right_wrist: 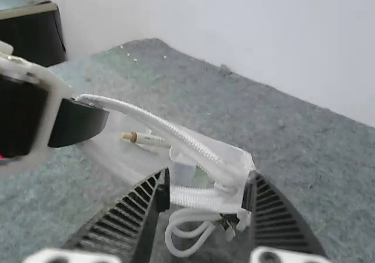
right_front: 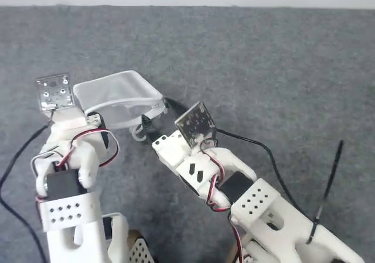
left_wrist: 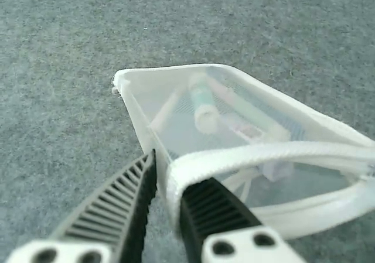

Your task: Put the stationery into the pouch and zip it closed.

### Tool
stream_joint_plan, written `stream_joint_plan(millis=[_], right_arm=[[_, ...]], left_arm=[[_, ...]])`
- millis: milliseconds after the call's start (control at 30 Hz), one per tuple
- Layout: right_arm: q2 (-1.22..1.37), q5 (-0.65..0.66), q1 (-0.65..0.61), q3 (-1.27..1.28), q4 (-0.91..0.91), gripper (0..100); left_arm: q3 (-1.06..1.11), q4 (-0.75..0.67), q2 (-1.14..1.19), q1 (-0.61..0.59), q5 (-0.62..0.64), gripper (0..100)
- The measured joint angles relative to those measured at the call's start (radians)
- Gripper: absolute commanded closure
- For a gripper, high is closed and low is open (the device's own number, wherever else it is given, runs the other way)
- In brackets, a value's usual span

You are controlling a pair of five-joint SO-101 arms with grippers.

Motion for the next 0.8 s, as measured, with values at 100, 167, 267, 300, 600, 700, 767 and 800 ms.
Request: stream_joint_plan(millis=[100, 167, 267, 300, 600, 700, 767, 800], right_arm=[[-0.002, 0.000, 0.000, -0.055, 0.124, 81.2], [-0.002, 0.000, 0.000, -0.072, 0.164, 81.2], [-0.002, 0.000, 0.000, -0.074, 0.175, 81.2], [-0.002, 0.000, 0.000, -0.074, 0.175, 81.2], [0.028, 0.000, -0.017, -0.078, 0.175, 81.2], [0.121, 0.000, -0.021, -0.124, 0.175, 81.2], [0.192, 0.000, -0.021, -0.155, 0.175, 81.1], [0.224, 0.000, -0.021, -0.167, 0.175, 81.1]], left_arm=[[0.000, 0.000, 0.000, -0.020, 0.000, 97], [0.000, 0.000, 0.000, -0.054, 0.000, 97], [0.000, 0.000, 0.000, -0.094, 0.008, 97], [0.000, 0.000, 0.000, -0.103, 0.014, 97], [0.000, 0.000, 0.000, -0.112, 0.015, 97], [0.000, 0.000, 0.000, -0.112, 0.015, 97], [0.000, 0.000, 0.000, -0.112, 0.015, 97], [0.000, 0.000, 0.000, -0.112, 0.015, 97]])
